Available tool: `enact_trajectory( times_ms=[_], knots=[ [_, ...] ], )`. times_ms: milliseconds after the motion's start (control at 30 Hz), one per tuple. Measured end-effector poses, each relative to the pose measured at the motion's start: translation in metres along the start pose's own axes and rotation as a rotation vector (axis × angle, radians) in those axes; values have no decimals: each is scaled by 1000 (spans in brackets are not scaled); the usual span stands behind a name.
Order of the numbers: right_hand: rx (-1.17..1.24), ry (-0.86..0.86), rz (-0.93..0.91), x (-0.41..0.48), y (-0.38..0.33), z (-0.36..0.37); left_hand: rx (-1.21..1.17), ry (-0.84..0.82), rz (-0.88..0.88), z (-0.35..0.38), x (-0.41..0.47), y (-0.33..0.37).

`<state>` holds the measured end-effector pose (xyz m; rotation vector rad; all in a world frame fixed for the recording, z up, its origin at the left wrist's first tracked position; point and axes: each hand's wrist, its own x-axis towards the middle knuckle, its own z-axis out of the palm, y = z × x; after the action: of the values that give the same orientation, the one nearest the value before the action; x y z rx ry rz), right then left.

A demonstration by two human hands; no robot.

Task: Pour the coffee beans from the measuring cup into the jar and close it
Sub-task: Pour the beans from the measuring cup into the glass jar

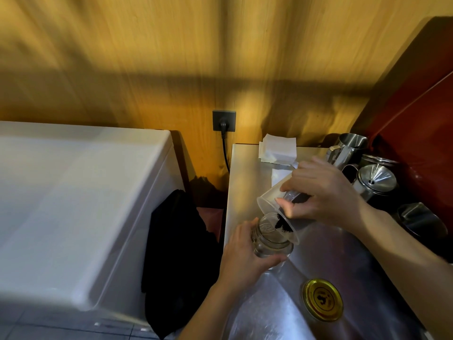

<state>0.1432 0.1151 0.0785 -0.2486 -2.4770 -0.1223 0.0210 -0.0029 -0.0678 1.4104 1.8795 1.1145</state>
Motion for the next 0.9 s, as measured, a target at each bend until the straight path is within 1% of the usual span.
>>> enact_trajectory(
  times_ms=[633,900],
  knots=[
    [0,-16,-55,4,-5,0,-18,-11,-7,-2,-1,4],
    [31,-55,-65,5,-8,-1,-10,9,12,-1,-2,4]
  ],
)
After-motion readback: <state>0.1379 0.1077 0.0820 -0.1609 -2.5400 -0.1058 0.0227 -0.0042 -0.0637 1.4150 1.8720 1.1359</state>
